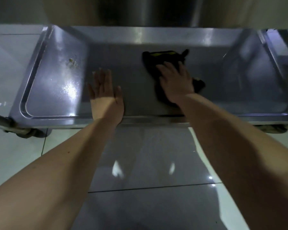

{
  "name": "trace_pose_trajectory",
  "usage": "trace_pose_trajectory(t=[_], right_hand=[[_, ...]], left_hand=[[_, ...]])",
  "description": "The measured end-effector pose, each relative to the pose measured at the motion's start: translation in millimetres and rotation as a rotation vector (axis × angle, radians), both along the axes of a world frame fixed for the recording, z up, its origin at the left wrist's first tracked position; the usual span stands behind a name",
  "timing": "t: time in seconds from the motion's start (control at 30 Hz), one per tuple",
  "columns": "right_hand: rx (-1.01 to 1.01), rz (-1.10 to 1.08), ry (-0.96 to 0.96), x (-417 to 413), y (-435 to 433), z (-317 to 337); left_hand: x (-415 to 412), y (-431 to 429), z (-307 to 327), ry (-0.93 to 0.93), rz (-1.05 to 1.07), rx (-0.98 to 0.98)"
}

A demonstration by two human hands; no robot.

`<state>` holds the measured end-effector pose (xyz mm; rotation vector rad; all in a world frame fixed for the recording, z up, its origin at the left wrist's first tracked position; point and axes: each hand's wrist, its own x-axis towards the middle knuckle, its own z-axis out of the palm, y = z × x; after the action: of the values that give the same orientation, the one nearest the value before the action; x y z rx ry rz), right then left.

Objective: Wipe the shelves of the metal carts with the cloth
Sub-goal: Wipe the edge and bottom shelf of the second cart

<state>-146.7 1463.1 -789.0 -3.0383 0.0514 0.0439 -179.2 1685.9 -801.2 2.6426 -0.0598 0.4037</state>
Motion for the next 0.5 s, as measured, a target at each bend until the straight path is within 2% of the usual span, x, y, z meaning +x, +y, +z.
trace_pose_trajectory(t=[0.13, 0.23, 0.3, 0.43, 0.5], right_hand=[[0.056, -0.217, 0.015, -24.5, -67.4, 0.3], [0.087, -0.255, 0.034, -55.0, -68.6, 3.7], [0.056, -0.230, 0.003, -76.3, -53.1, 4.4], [-0.013, -0.220, 0.071, -92.5, 9.0, 12.0], [-0.010, -0.119, 0.064, -84.1, 56.0, 12.8]], left_hand=[[1.2, -1.6, -7.0, -0.003, -0.082, 0.077], [1.4, -1.0, -10.5, 0.007, -0.088, 0.093], [1.3, -1.0, -12.0, 0.017, -0.067, 0.090], [0.3, -3.3, -10.3, 0.041, -0.057, 0.098], [0.6, -4.1, -8.5, 0.048, -0.042, 0.097]])
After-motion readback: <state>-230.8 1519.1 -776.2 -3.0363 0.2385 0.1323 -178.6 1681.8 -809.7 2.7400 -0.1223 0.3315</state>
